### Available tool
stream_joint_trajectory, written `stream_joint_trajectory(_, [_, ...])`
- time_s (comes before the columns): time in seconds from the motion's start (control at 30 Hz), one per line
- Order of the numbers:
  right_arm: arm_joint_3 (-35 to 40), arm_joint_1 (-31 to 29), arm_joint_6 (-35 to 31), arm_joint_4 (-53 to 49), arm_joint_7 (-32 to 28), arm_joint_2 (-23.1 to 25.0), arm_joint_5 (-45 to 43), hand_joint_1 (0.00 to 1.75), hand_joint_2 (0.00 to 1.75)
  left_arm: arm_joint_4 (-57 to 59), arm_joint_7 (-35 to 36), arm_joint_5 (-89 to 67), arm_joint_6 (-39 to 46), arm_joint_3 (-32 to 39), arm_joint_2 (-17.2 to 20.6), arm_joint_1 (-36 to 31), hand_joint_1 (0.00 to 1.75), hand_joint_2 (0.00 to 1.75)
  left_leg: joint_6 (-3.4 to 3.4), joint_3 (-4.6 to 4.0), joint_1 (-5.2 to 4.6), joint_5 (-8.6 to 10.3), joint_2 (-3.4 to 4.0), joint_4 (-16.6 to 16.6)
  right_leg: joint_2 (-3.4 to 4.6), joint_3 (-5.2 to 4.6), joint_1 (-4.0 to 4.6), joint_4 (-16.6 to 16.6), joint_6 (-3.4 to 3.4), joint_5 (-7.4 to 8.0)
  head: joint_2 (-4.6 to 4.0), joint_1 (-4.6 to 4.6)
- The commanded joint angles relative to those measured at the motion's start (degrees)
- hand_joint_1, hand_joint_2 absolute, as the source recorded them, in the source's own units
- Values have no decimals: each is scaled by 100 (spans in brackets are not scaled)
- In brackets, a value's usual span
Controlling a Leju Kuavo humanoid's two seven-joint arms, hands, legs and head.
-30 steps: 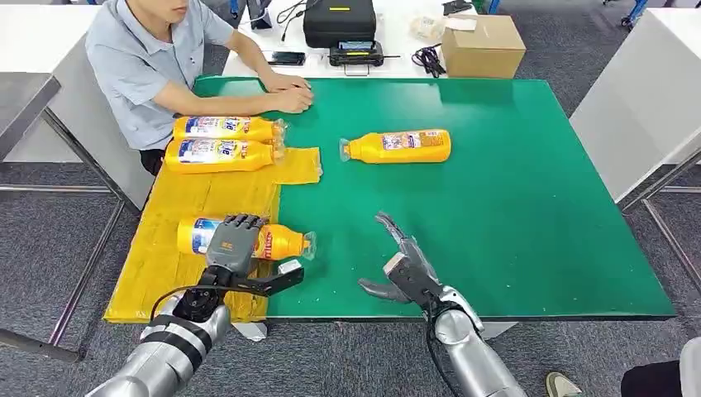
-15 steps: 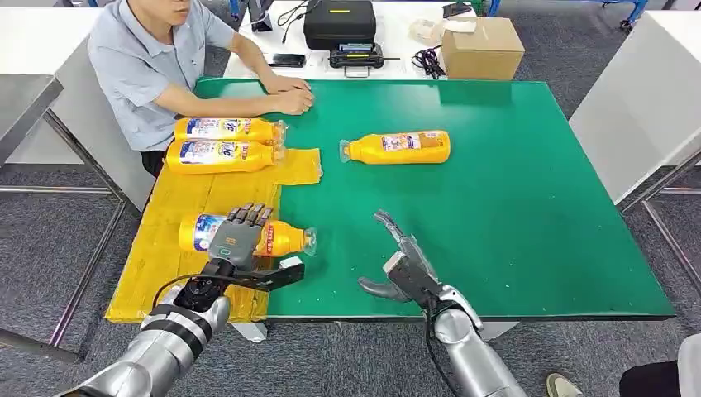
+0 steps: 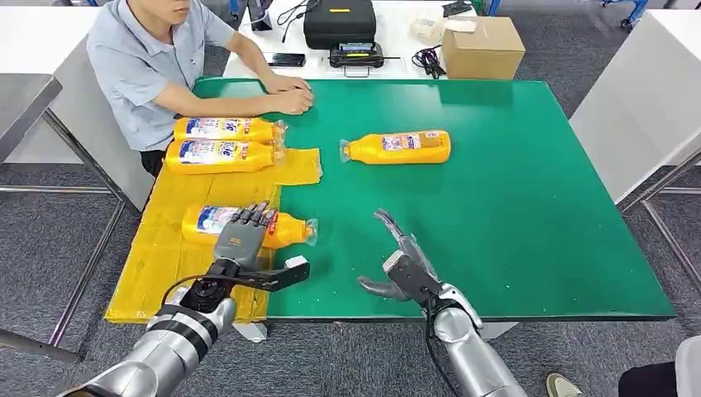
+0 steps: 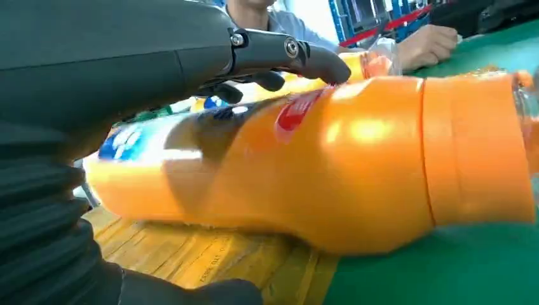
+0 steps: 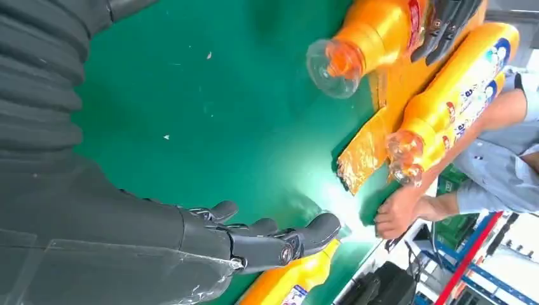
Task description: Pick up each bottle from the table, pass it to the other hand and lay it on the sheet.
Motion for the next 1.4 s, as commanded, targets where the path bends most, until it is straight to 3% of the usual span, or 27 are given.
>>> stream_joint_trajectory(0.03, [-52,70,-198,48,-29,-82,3,0,175,-1387,-155,-71,814,-479,141,722,0,175,-7,5,3,-5,6,-3,3,2,3,-3,-8,-4,0,0])
stream_joint_trajectory(0.07, [-94,132,-269,-49,-98,-54,-22,0,175,-1745,-383,172,1129,-456,136,929,0,175,-10,8,7,-10,9,1,4,4,8,-3,-12,-8,0,0])
stream_joint_trajectory(0.1, [-229,356,-341,-403,-240,6,-203,0,175,-2755,-1322,1334,1129,-257,-4,1476,0,175,-13,12,10,-16,10,3,5,9,11,0,-16,-13,0,-2])
stream_joint_trajectory(0.13, [-317,483,-282,-600,-286,48,-397,0,175,-3072,-1791,1868,1129,-145,-108,1709,0,0,-9,7,4,-13,9,-2,5,3,5,-4,-12,-11,0,2])
stream_joint_trajectory(0.17, [-431,726,-155,-975,-303,98,-726,0,175,-3453,-2332,2489,1129,-44,-266,2066,0,0,-12,15,8,-22,9,1,5,14,9,-4,-16,-18,0,0])
stream_joint_trajectory(0.2, [-608,972,38,-1331,-267,186,-1218,0,175,-3798,-2749,3329,1129,-148,-293,2352,0,175,-8,2,2,-18,7,1,3,-1,3,0,-11,-16,0,-2])
stream_joint_trajectory(0.27, [-682,1306,-46,-1849,-282,288,-1470,0,175,-4363,-3494,3986,1129,267,-641,2819,0,175,-7,0,0,-22,2,1,-3,-4,2,0,-9,-20,0,0])
stream_joint_trajectory(0.3, [-671,1517,343,-2180,-98,345,-2075,0,175,-4584,-3767,4245,1129,326,-746,3031,0,175,-10,7,5,-35,-1,9,-6,7,7,3,-13,-33,0,0])
stream_joint_trajectory(0.43, [-589,1579,327,-2315,-21,332,-2100,0,175,-4637,-3733,4270,1129,294,-700,3047,0,175,-17,-6,6,-46,14,9,9,-10,8,2,-16,-28,0,0])
stream_joint_trajectory(0.47, [-590,1588,190,-2308,57,336,-2092,0,175,-4767,-4024,4264,1129,543,-862,3119,0,175,-13,-18,2,-38,10,4,6,-23,4,1,-15,-23,0,0])
stream_joint_trajectory(0.5, [-568,1668,-32,-2414,108,410,-2061,0,0,-4888,-4379,4306,1129,759,-1068,3265,0,175,-17,-13,5,-42,12,8,8,-18,8,2,-12,-29,0,0])
stream_joint_trajectory(0.6, [-400,1858,-847,-2725,405,498,-1704,0,0,-5222,-4748,4754,1129,816,-1294,3568,0,175,-20,-10,10,-50,18,16,13,-17,12,7,-12,-36,0,-2])
stream_joint_trajectory(0.67, [-126,1925,-1549,-2827,745,388,-1001,0,0,-5152,-4458,5487,1129,539,-1113,3591,0,175,-18,-7,9,-49,18,11,13,-14,10,3,-10,-36,0,0])
stream_joint_trajectory(0.73, [354,1965,-1486,-2821,934,-163,-424,0,0,-4928,-4116,6492,1129,-23,-680,3424,0,175,-16,1,7,-44,17,0,13,-6,8,-7,-9,-34,0,0])
stream_joint_trajectory(0.83, [302,2009,-1455,-2774,816,-235,-501,0,0,-4853,-4187,6519,1129,-1,-707,3407,0,175,-11,-1,4,-34,1,-8,-3,-4,4,-13,-4,-29,0,0])
stream_joint_trajectory(0.87, [313,1976,-1360,-2718,802,-265,-502,0,175,-4804,-4184,6616,1129,-37,-694,3376,0,175,-16,13,10,-43,8,-5,3,10,11,-13,-10,-35,0,0])
stream_joint_trajectory(0.9, [262,2001,-1521,-2700,873,-242,-275,0,175,-4807,-4045,6997,1111,-227,-579,3345,0,0,-10,-7,3,-32,5,-5,1,-12,4,-10,-2,-27,0,-2])
stream_joint_trajectory(1.0, [105,2041,-2372,-2665,1211,-311,717,0,175,-4763,-4146,7141,1129,-265,-636,3422,0,0,-9,-5,1,-32,0,-7,0,-9,2,-12,-1,-27,0,-2])
stream_joint_trajectory(1.03, [128,2056,-2212,-2667,1372,-507,749,0,175,-4727,-4142,7219,1129,-309,-627,3417,0,175,-10,-4,2,-33,5,-7,4,-8,2,-13,-2,-27,0,-2])
stream_joint_trajectory(1.2, [35,2167,-2764,-2562,1924,-1182,2771,0,175,-4788,-3841,7652,884,-743,-362,3296,0,175,-7,-7,-1,-31,-7,-7,-9,-7,1,-14,0,-28,0,-2])
stream_joint_trajectory(1.4, [-76,1985,-2813,-2334,2258,-1524,3502,0,175,-5000,-3628,7869,424,-854,-188,3323,0,175,-14,10,3,-43,12,-3,8,9,5,-14,-8,-32,0,-2])
